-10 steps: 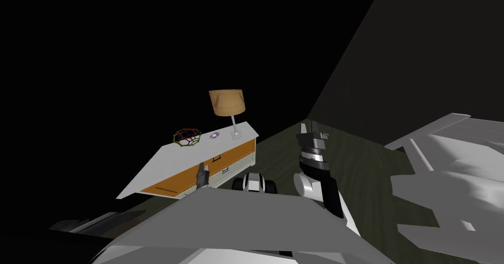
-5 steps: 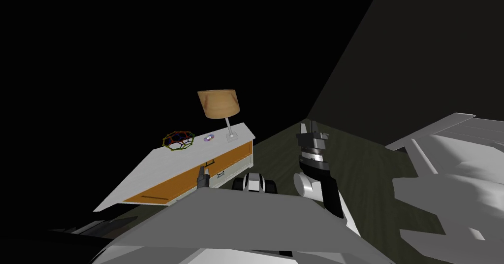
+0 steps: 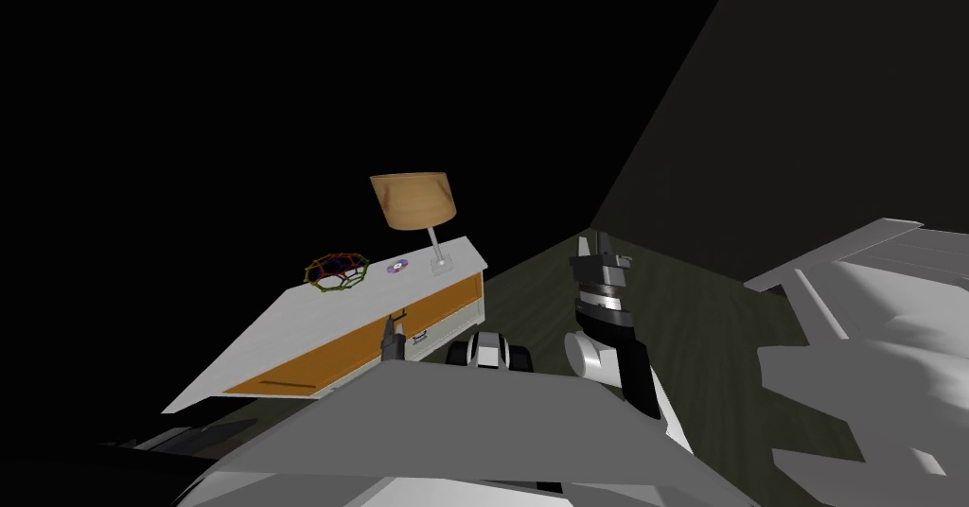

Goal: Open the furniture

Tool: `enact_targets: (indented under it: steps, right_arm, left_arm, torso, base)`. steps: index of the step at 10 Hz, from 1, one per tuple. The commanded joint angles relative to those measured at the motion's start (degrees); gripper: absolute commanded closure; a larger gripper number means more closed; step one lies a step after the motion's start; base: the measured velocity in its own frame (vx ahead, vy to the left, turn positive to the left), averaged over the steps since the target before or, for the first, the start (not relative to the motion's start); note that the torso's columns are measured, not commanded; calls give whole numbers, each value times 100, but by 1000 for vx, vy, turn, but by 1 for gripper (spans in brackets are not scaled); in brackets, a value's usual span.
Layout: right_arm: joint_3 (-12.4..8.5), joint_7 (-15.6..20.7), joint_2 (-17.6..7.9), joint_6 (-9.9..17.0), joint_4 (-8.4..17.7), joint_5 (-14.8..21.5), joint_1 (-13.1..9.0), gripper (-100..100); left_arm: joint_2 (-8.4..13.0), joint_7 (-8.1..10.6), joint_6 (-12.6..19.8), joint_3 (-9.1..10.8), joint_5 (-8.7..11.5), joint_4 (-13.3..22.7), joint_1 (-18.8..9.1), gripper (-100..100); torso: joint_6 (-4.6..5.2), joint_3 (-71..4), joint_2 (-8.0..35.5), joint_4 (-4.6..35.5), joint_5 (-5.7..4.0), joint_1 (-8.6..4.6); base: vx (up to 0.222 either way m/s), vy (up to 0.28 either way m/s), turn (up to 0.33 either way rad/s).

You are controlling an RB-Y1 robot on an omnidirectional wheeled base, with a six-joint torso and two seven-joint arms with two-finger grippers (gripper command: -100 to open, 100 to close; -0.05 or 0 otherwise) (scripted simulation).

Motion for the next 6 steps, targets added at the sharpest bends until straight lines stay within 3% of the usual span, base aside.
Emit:
enact_targets:
  steps: [1, 2, 3, 6]
  right_arm:
    - [0, 0, 0, 0, 0, 0, 0, 0]
    - [0, 0, 0, 0, 0, 0, 0, 0]
    - [0, 0, 0, 0, 0, 0, 0, 0]
    - [0, 0, -1, 0, 0, 0, 0, 0]
  left_arm:
    - [147, 41, 303, 90, 10, -96, -147, -100]
    - [109, 23, 246, 65, 6, -123, -83, -100]
    - [37, 23, 47, 27, 6, 66, -86, 100]
    - [-101, 0, -273, -50, 0, 269, -11, 100]
  torso:
    - [0, -3, -5, -2, -1, -3]
    - [0, -5, -8, -3, -1, -3]
    - [-1, -6, -8, -3, 0, 1]
    - [1, -15, -33, -15, 20, 40]
  base:
    - [0, -31, 28]
    - [0, -14, 5]
    - [-2, 21, -39]
    - [-5, 25, -27]
